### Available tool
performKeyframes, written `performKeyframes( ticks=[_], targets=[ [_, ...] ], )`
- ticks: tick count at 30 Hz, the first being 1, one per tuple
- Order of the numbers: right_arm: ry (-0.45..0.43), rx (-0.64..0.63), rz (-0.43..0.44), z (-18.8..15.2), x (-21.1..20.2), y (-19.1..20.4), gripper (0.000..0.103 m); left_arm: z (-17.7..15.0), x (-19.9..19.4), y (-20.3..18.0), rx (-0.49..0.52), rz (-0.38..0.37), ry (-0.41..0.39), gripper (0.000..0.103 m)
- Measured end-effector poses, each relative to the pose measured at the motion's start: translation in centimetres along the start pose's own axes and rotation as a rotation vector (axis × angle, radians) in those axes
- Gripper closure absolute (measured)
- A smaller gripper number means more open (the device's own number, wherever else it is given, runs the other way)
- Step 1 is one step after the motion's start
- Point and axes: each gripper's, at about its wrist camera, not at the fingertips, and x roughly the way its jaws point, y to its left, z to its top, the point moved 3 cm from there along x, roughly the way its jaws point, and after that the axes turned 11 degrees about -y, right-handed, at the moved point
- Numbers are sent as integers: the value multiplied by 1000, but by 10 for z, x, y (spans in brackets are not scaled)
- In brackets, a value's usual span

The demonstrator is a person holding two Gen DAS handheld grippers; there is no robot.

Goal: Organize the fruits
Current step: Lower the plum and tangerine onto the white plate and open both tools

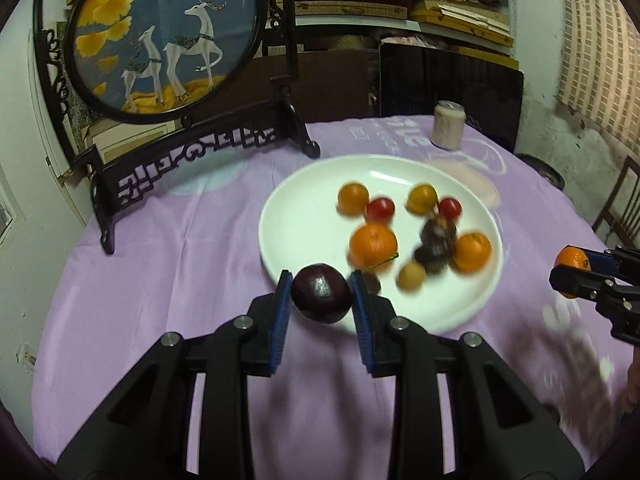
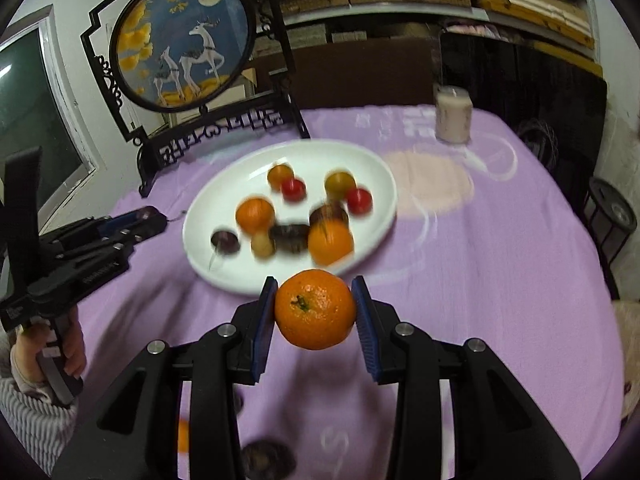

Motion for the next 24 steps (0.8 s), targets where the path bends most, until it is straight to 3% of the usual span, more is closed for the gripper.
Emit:
performKeyframes(
  ticks=[11,24],
  targets=[
    [39,-33,39,23,67,23,65,16,70,0,-29,12,18,73],
    [79,-66,46,14,97,29,65,13,102,-9,-10,-13,38,73]
  ],
)
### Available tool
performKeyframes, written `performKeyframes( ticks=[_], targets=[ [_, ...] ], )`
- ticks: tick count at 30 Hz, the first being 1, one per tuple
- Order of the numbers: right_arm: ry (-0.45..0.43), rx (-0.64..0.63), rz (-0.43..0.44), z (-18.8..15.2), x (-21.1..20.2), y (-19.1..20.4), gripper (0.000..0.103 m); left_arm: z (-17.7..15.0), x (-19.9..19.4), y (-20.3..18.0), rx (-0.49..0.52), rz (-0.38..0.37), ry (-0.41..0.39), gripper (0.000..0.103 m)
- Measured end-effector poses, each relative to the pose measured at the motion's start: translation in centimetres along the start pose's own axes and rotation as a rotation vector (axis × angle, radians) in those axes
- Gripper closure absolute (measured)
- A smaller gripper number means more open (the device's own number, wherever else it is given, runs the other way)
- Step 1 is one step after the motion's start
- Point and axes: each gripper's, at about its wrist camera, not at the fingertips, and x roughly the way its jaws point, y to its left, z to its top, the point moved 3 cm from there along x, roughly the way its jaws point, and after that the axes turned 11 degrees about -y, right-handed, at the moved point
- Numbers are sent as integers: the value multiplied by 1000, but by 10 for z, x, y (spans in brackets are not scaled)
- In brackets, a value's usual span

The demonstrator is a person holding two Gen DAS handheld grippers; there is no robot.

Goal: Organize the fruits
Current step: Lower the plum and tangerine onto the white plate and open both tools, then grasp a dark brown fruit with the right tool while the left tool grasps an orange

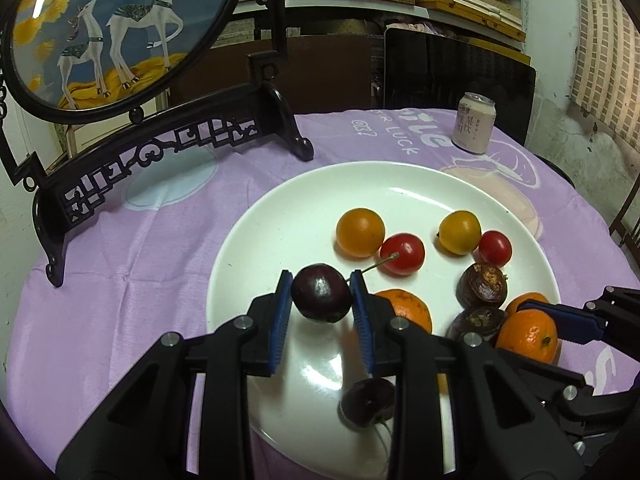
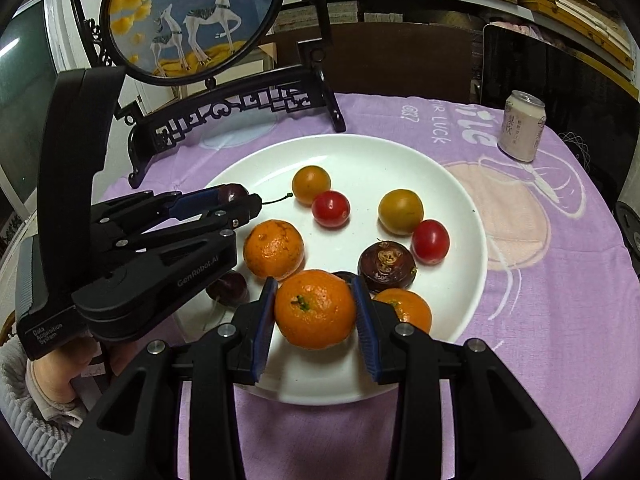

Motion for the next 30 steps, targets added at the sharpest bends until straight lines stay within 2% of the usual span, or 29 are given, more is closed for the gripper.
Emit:
performKeyframes(
  ticks=[9,12,14,18,20,21,23,30],
  targets=[
    [-6,-16,-7,-1,-1,4,65,-2,1,-1,8,4,0,73],
    [-8,-16,-5,-2,0,6,65,-1,1,-1,9,5,-3,69],
    [-9,-20,-4,-2,0,6,65,-1,0,-1,12,10,-8,59],
    [-15,-20,0,-1,1,7,64,0,-3,-1,22,31,-25,47],
    [-12,-17,5,-1,1,5,62,0,-6,-1,23,40,-34,37],
    [-15,-16,-1,-1,0,4,60,0,-8,0,26,50,-43,35],
    [-34,-15,-10,0,-3,3,50,1,-11,0,31,61,-50,31],
    [-82,15,-13,4,-28,-3,49,-1,-28,6,17,97,-66,26]
  ],
)
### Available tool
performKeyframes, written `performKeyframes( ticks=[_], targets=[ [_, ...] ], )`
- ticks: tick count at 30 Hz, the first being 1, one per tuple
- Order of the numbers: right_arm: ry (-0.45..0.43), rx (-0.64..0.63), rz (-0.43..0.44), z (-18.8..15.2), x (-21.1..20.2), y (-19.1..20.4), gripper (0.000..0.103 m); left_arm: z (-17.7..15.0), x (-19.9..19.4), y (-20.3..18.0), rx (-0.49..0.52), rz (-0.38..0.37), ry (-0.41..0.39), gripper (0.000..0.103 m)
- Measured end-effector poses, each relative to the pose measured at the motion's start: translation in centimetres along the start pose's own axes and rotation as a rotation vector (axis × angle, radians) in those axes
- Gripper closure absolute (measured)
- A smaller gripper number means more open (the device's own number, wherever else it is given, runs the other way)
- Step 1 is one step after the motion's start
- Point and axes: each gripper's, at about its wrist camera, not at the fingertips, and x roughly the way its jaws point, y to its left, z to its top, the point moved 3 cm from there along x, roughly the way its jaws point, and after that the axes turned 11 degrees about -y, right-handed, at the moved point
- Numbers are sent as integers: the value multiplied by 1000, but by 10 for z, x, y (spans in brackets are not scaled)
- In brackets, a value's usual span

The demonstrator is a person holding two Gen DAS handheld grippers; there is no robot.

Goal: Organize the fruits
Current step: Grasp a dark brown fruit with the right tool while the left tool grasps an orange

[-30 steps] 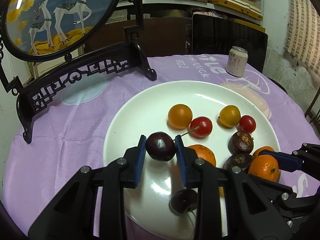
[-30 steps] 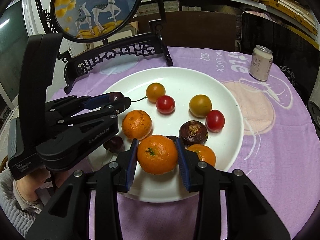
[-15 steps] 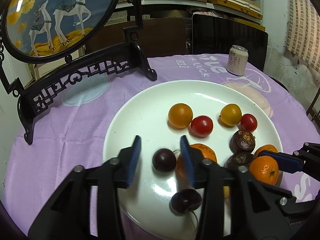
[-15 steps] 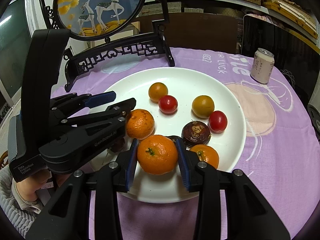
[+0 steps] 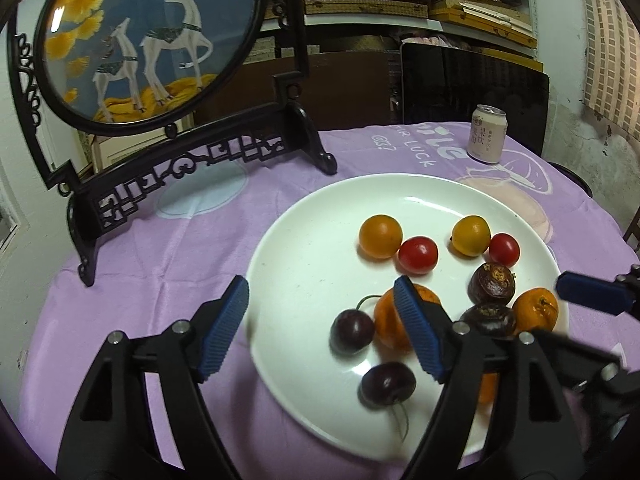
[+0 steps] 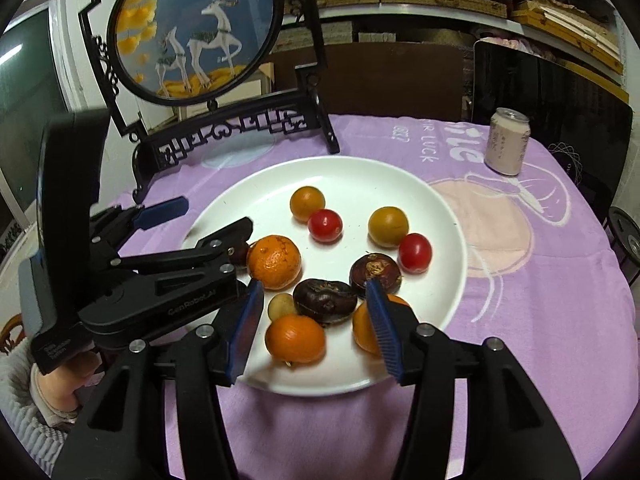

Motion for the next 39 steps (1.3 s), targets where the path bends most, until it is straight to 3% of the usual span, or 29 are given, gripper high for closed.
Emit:
performKeyframes(
  ticks=[4,8,16,23,29,39],
  targets=[
    [-24,31,1,-2,-21,-6,47,-3,-20,-1,30,37,-25,21],
    [-26,57,18,-13,-44,-7,47,-16,-49,0,37,20,-26,17],
    [-4,46,33,-78,-108,-9,47,-58,-118,-10,35,-131,29,16],
    [68,28,64,-124,-127,-2,47,-105,-176,-47,195,-251,32,16],
    [93,-49,68,-133,-125,14,47,-122,-188,-65,257,-313,49,16],
    [152,-65,57,-140,-109,17,47,-134,-177,-81,288,-393,127,17]
  ],
)
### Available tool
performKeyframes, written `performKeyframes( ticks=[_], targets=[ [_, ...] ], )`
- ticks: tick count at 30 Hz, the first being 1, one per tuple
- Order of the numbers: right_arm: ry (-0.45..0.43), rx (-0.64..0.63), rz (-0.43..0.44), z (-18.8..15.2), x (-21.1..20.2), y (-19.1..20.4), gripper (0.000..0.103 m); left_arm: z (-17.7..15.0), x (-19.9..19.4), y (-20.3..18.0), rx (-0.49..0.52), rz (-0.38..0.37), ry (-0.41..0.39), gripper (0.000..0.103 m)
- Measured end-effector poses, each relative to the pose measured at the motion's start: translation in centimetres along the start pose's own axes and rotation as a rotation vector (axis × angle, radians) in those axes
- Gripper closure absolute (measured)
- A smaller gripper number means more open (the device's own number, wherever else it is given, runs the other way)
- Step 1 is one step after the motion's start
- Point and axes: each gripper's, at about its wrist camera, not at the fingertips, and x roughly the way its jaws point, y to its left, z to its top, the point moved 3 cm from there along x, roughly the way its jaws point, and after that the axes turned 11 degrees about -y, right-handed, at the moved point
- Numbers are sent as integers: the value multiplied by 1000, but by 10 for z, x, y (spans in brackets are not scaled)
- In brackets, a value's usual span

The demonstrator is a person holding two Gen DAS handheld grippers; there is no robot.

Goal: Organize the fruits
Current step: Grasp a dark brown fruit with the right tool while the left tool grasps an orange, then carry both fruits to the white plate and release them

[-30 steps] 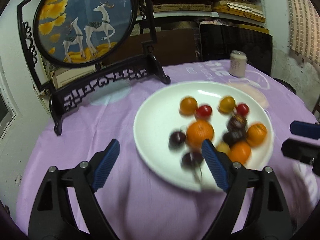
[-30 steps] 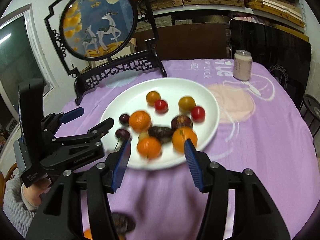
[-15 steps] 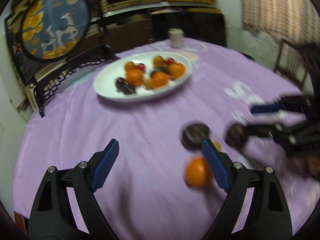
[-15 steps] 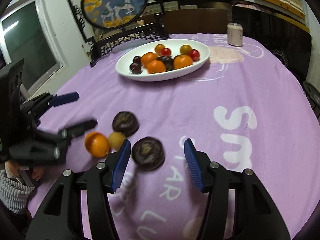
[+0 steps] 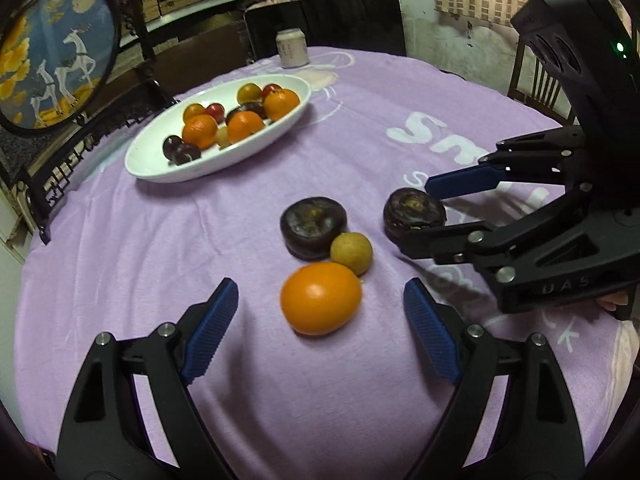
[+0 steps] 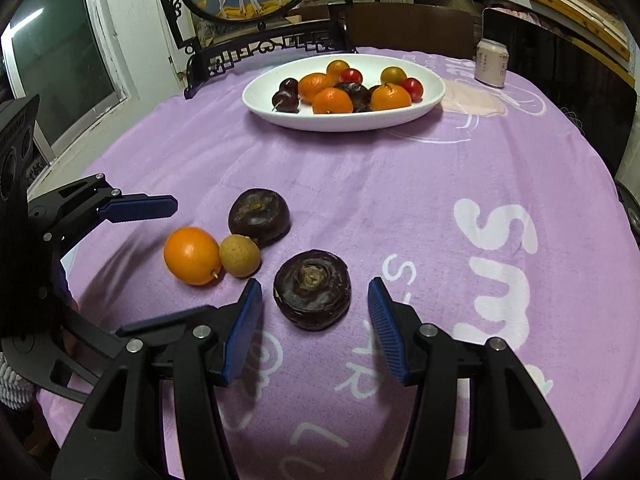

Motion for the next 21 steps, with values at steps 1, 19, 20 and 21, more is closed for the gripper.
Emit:
performKeyframes(
  ticks=[1,19,20,21],
  targets=[
    [5,-3,-2,0,2,1,47,0,2,0,-8,-6,8,18],
    [-23,55,-13,4,0,-11,63,2,0,13,-106,-33,5,62],
    [-29,60,-15,5,-2,-12,63,2,0,16,-114,-28,1,63],
    [-33,62,-17,5,-3,-12,63,3,-1,19,-123,-20,-1,63]
  ],
)
